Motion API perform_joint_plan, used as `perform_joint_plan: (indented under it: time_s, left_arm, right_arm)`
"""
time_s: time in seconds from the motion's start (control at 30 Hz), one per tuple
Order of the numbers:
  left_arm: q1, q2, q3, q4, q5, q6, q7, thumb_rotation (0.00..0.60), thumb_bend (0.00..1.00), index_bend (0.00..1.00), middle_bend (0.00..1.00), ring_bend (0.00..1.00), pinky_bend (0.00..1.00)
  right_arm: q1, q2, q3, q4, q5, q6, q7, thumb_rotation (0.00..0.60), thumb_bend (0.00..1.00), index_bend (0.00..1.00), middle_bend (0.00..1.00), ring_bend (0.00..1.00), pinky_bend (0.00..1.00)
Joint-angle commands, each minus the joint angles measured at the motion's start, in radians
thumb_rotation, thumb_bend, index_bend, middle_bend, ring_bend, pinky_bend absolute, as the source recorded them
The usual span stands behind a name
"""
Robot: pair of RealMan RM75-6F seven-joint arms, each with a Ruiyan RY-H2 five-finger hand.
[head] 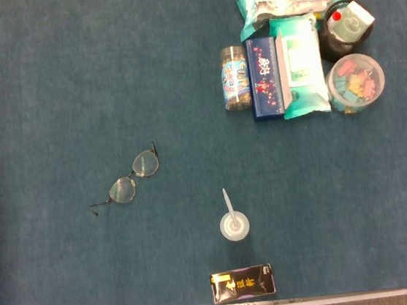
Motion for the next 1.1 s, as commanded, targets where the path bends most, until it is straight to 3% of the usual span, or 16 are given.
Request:
perform_joint_plan:
  time_s: [0.03,0.87,1.1]
  left_arm:
    - [-0.007,-0.003,0.0,0.003,-0.006,-0.015,0.002,0.6,0.02,0.45,0.39,0.44,0.63]
    - [-0.023,-0.002,0.03,-0.019,0.036,-0.045,0.002,0.6,0.02,0.44,0.39,0.44,0.63]
    - [-0.034,0.01,0.068,-0.044,0.079,-0.079,0.023,0.6,0.02,0.34,0.35,0.38,0.63]
  right_arm:
    - [0.0,0.0,0.001,0.003,0.011,-0.006,0.002,0.6,0.52,0.56,0.45,0.32,0.3]
    - [-0.041,0.015,-0.004,0.008,-0.052,0.108,0.079,0.6,0.52,0.56,0.45,0.32,0.3]
    - [-0.046,0.014,0.009,0.022,-0.046,0.128,0.106,0.6,0.52,0.56,0.45,0.32,0.3]
